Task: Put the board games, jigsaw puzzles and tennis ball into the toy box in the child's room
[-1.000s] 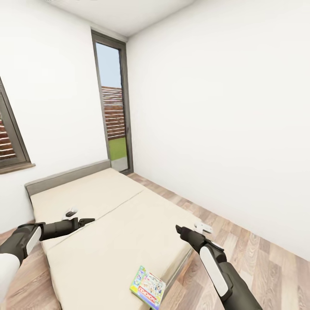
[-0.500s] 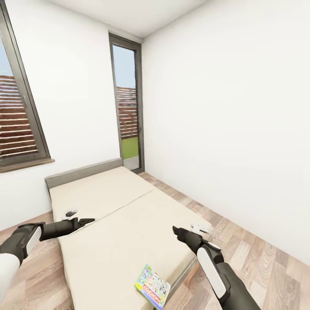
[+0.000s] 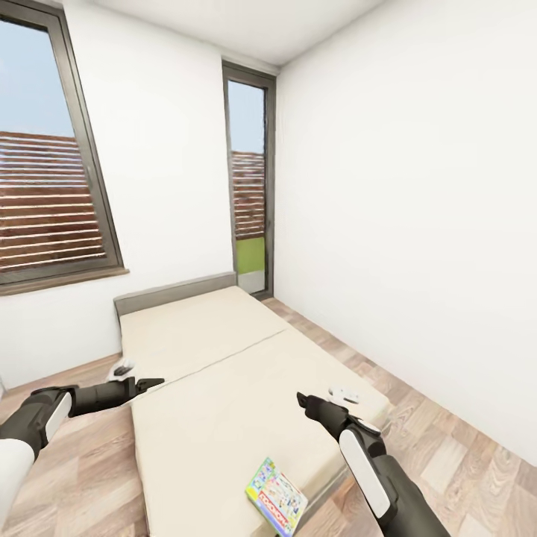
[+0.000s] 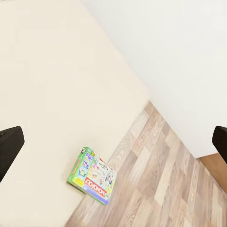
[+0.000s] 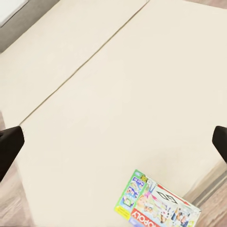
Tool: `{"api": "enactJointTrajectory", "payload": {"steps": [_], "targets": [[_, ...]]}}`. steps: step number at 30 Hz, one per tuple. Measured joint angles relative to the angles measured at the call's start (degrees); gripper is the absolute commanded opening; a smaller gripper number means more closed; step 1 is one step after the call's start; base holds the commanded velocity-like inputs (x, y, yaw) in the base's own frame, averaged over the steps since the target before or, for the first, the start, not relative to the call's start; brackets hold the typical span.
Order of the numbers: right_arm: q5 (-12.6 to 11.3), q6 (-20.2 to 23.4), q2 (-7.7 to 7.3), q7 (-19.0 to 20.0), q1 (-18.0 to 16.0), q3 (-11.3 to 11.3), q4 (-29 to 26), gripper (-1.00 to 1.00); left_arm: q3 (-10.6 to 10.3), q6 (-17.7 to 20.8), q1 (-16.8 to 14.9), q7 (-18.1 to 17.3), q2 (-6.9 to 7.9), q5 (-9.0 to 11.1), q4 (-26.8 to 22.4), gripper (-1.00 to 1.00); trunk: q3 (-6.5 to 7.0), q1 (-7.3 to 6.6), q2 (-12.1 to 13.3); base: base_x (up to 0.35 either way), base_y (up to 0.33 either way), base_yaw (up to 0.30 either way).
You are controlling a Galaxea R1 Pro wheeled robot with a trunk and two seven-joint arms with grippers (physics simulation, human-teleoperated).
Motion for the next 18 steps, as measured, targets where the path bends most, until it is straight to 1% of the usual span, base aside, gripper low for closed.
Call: {"api": "enactJointTrajectory", "payload": {"steps": [4,13,18], "targets": [[0.0,0.0,0.0,0.0,0.0,0.0,0.0,1.0,0.0,0.0,0.0,0.0,0.0,0.0,0.0,1.0,0.0,0.0,0.0,0.0,-0.121,0.259],[0.0,0.0,-0.01,0.0,0.0,0.0,0.0,1.0,0.0,0.0,0.0,0.0,-0.01,0.0,0.0,1.0,0.0,0.0,0.0,0.0,-0.049,0.259],[0.0,0.0,0.0,0.0,0.0,0.0,0.0,1.0,0.0,0.0,0.0,0.0,0.0,0.0,0.0,1.0,0.0,0.0,0.0,0.0,-0.164,0.259]]}}
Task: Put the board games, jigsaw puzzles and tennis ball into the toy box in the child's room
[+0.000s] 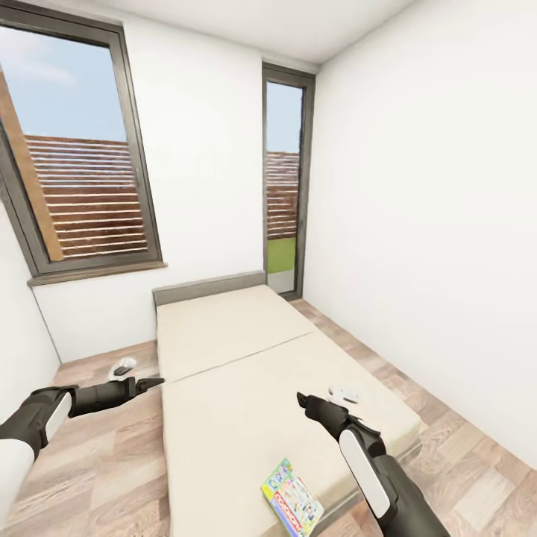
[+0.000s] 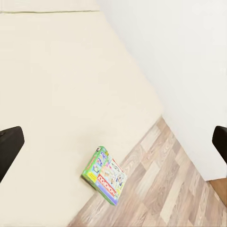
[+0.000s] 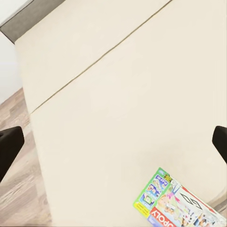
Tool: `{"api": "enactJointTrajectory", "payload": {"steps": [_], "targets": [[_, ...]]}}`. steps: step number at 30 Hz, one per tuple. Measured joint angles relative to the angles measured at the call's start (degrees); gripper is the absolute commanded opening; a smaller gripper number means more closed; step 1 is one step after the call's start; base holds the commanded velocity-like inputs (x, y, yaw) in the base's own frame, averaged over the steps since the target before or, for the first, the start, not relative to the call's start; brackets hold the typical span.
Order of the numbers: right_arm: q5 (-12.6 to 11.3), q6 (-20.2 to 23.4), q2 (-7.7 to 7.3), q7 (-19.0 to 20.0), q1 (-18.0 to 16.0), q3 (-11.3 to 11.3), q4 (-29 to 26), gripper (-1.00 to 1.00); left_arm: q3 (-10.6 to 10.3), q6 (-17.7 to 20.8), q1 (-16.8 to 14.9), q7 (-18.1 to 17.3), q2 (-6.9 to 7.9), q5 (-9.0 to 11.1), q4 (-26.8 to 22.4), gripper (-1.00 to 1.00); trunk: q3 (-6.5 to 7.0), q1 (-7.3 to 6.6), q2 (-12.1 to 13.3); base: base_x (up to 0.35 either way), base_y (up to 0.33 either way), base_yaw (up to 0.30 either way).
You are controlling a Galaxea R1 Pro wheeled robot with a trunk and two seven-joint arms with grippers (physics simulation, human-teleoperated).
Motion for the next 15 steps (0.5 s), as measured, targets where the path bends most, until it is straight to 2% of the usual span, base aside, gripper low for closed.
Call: {"api": "enactJointTrajectory", "payload": {"steps": [7,15], "targets": [[0.0,0.0,0.0,0.0,0.0,0.0,0.0,1.0,0.0,0.0,0.0,0.0,0.0,0.0,0.0,1.0,0.0,0.0,0.0,0.0,-0.163,0.26],[0.0,0.0,-0.01,0.0,0.0,0.0,0.0,1.0,0.0,0.0,0.0,0.0,-0.01,0.0,0.0,1.0,0.0,0.0,0.0,0.0,-0.03,0.265]]}}
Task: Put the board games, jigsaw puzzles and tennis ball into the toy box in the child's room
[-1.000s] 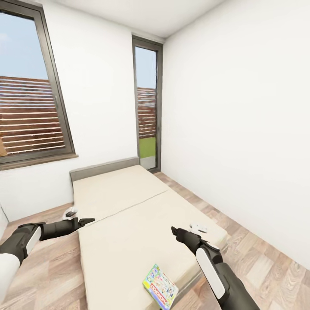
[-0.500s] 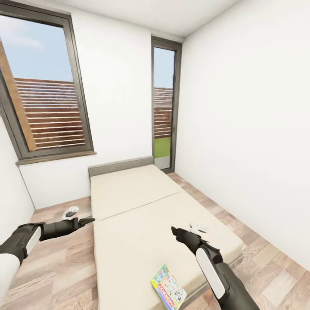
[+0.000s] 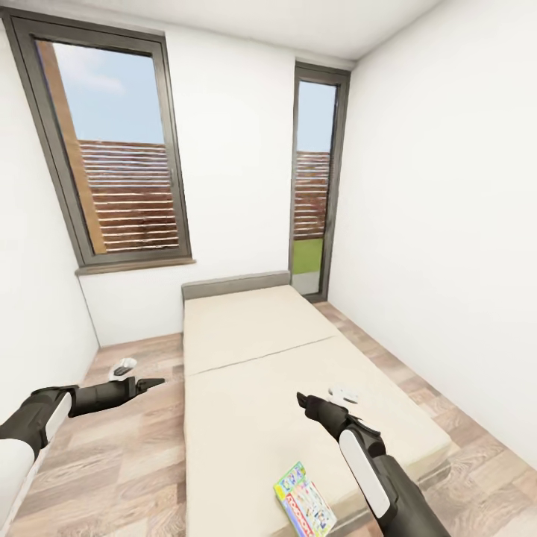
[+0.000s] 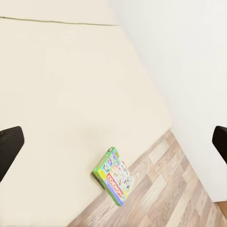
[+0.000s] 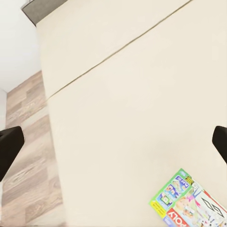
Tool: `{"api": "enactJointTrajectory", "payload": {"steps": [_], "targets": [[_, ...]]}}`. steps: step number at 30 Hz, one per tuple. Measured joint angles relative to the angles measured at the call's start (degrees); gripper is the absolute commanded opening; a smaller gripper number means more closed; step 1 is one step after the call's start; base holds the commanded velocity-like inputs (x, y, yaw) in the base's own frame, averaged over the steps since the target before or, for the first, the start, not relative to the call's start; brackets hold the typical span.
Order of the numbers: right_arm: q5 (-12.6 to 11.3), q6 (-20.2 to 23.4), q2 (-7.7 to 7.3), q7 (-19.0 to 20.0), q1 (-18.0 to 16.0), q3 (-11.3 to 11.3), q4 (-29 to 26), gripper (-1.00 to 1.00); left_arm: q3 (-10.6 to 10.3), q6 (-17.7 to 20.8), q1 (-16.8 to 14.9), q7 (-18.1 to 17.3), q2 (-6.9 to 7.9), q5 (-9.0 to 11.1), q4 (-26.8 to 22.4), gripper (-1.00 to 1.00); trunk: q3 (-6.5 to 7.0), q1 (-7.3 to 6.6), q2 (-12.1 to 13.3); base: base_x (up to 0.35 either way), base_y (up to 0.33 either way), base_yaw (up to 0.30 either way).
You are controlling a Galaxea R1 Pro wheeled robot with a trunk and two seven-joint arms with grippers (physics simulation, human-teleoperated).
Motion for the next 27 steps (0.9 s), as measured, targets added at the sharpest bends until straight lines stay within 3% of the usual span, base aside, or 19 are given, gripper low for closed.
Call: {"api": "enactJointTrajectory", "payload": {"steps": [13,27], "targets": [[0.0,0.0,0.0,0.0,0.0,0.0,0.0,1.0,0.0,-0.1,0.0,0.0,-0.03,0.0,0.0,1.0,0.0,0.0,0.0,0.0,-0.131,0.267],[0.0,-0.1,0.0,0.0,0.0,-0.1,0.0,1.0,0.0,-0.1,0.0,0.0,-0.09,0.0,0.0,1.0,0.0,0.0,0.0,0.0,-0.021,0.267]]}}
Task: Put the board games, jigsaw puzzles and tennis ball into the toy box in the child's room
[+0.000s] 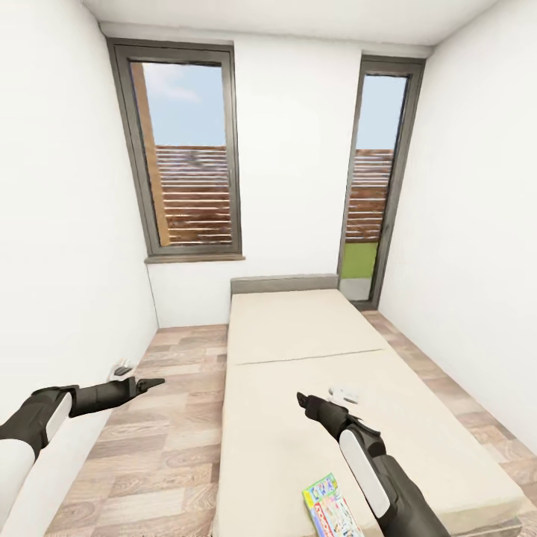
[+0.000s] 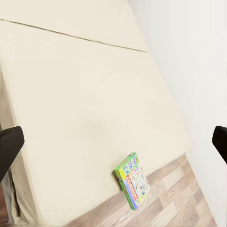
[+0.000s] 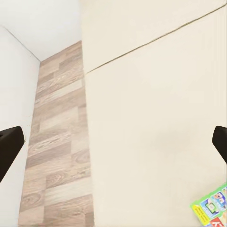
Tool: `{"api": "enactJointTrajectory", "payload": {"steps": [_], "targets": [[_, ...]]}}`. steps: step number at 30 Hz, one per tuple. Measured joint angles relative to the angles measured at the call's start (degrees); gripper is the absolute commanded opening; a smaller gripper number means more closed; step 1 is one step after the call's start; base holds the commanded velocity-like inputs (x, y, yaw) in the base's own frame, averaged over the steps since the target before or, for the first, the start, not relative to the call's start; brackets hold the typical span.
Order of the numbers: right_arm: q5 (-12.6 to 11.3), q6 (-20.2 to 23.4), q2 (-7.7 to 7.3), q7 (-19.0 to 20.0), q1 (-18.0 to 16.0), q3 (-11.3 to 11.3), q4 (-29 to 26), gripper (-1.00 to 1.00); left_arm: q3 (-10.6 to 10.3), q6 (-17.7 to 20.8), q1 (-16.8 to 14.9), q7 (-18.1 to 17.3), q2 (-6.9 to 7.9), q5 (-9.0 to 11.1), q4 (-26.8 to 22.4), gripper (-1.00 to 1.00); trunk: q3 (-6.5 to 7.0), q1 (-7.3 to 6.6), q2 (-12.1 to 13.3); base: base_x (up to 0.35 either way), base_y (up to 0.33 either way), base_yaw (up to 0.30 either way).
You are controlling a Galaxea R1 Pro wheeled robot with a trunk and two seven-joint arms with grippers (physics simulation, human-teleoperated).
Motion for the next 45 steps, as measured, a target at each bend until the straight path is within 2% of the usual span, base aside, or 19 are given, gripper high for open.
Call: {"api": "enactJointTrajectory", "payload": {"steps": [11,45], "targets": [[0.0,0.0,0.0,0.0,0.0,0.0,0.0,1.0,0.0,0.0,0.0,0.0,0.0,0.0,0.0,1.0,0.0,0.0,0.0,0.0,-0.033,0.133],[-0.1,0.0,0.05,0.0,0.0,0.0,0.0,1.0,0.0,-0.1,0.0,0.0,0.0,0.0,0.0,1.0,0.0,0.0,0.0,0.0,-0.02,0.004]]}}
